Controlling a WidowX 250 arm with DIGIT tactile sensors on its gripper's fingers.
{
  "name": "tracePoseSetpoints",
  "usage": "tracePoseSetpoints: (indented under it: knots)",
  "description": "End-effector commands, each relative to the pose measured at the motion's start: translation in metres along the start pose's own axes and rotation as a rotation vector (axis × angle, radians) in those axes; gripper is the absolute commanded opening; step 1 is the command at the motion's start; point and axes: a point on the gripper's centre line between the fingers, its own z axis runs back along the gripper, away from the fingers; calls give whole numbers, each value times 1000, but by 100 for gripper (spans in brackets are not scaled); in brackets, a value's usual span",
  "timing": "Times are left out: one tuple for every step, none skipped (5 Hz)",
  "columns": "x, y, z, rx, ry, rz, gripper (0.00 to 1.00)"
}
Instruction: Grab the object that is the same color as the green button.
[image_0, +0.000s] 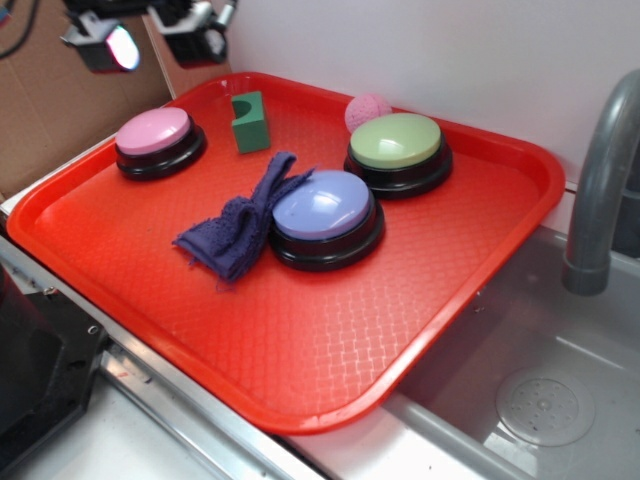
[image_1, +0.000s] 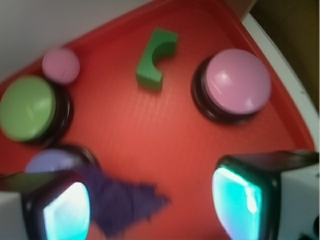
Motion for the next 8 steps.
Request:
tracePoseSetpoints:
  knots:
    - [34,19,-24,8,-55,114,100]
    - [45,22,-36,48,-87,132,100]
    - [62,12,-50,26,-101,111,100]
    - [78,-2,-61,27,-111,73,100]
    - [89,-10,-71,-38,-132,31,100]
    - [95,-13,-86,14,-96,44,100]
    - [93,-9,-103,23,-53,66,100]
    - [90,-5,-108,49,-27,101,68]
